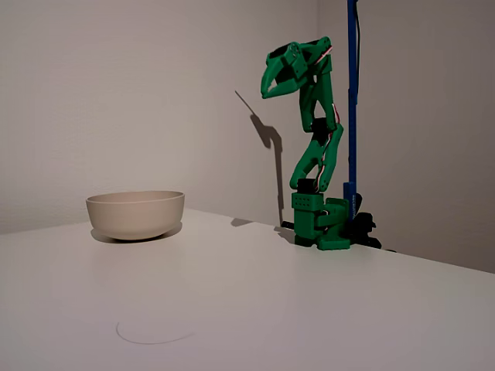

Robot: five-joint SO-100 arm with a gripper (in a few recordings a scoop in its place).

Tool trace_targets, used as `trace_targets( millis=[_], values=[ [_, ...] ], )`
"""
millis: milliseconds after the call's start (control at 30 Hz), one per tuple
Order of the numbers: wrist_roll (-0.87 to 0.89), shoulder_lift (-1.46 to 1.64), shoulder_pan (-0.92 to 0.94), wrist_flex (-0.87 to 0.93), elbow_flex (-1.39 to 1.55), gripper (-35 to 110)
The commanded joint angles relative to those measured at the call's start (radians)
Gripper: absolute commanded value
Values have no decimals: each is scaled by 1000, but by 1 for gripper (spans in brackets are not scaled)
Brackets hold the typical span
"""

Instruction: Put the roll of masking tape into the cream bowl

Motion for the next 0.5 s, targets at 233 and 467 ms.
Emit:
trace_targets(
  millis=[233, 467],
  values=[
    [-55, 494, -14, -238, 805, -8],
    [-91, 650, 12, -446, 1226, -8]
  ],
)
